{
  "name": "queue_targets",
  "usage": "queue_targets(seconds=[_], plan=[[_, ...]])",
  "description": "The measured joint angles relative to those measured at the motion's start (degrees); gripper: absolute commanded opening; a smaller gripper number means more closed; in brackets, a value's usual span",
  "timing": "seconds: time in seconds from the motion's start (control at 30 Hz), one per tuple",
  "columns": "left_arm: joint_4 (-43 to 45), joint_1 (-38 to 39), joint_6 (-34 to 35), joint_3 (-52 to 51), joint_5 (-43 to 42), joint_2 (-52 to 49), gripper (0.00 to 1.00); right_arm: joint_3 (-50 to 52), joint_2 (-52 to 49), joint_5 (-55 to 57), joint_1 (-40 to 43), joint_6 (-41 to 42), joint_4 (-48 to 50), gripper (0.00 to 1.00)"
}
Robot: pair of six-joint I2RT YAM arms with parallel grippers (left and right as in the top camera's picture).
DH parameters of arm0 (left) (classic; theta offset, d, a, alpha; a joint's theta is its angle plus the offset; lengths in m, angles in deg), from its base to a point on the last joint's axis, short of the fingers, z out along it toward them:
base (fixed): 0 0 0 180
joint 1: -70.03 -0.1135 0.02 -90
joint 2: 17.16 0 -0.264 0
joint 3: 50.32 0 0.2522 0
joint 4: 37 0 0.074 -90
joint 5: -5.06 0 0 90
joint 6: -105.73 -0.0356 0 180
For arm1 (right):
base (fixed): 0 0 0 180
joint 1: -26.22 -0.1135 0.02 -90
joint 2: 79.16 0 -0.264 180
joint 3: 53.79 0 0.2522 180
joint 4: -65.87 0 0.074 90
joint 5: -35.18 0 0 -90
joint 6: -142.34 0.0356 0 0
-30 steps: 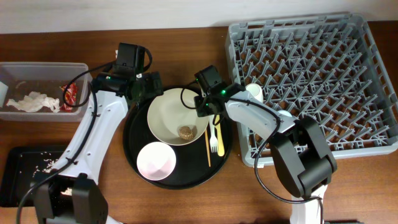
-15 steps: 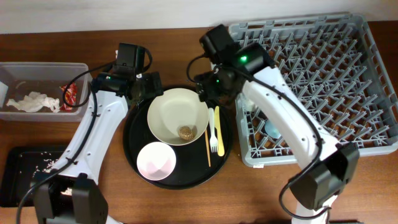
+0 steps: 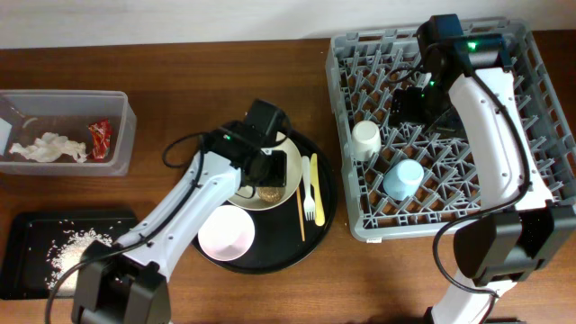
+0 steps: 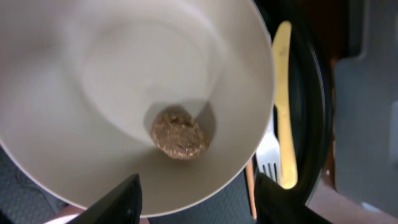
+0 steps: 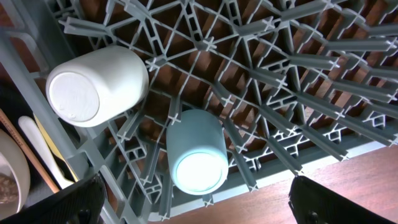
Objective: Sort waste into correct bins and load items into the dishwasher rack
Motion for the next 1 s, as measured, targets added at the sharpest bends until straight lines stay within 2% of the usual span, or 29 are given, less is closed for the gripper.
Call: queue_targets(seconds=[0.03, 0.1, 0.23, 0.43, 0.47, 0.53, 0.57, 0.67, 0.7, 0.73, 0.9, 0.97, 1.0], plan=[[2.01, 0.13, 0.39, -1.07, 0.94, 0.00, 0.58, 0.00, 0.00, -0.02, 0.00, -0.04, 0.00, 0.99], [5.05, 0.00, 0.83, -2.21, 2.51, -0.74, 0.65, 0.00, 0.00, 0.00, 0.00, -0.04, 0.04, 0.98], [6.64, 0.00, 1.25, -2.54, 2.86, -10.73, 0.65, 0.00, 0.02, 0.00, 0.00, -0.02, 0.00, 0.98], [6.99, 0.00, 1.25, -2.84, 2.84, -13.03, 0.64, 0.00, 0.02, 0.00, 0.00, -0.02, 0.00, 0.98], [7.15, 0.00, 1.20, -2.84, 2.89, -15.17, 0.47, 0.00, 0.02, 0.00, 0.00, -0.02, 0.02, 0.98], [7.06, 0.04, 1.31, -2.32, 3.96, -15.85, 0.31, 0.00, 0.04, 0.00, 0.00, -0.02, 0.02, 0.98], [6.86, -0.07, 1.42, -2.14, 4.31, -15.93, 0.27, 0.00, 0.04, 0.00, 0.00, -0.04, 0.00, 0.98], [2.82, -0.07, 1.44, 1.16, 4.22, -17.59, 0.25, 0.00, 0.04, 0.00, 0.00, 0.00, 0.02, 0.98], [1.29, -0.13, 1.44, 3.13, 4.28, -18.64, 0.06, 0.00, 0.04, 0.00, 0.00, -0.04, 0.00, 0.98], [-0.70, -0.37, 1.44, 5.40, 4.72, -19.10, 0.01, 0.00, 0.04, 0.00, 0.00, -0.02, 0.02, 0.98], [-12.37, -6.73, -1.36, 24.65, 6.29, -19.56, 0.01, 0.00, 0.04, 0.00, 0.00, -0.02, -0.02, 0.98], [-15.39, -14.01, -1.62, 32.28, 7.32, -19.58, 0.00, -0.02, 0.04, 0.00, 0.00, 0.00, 0.02, 0.98], [-16.96, -20.41, -1.77, 36.00, 7.37, -19.61, 0.00, -0.04, 0.04, 0.00, 0.00, -0.02, -0.02, 0.98]])
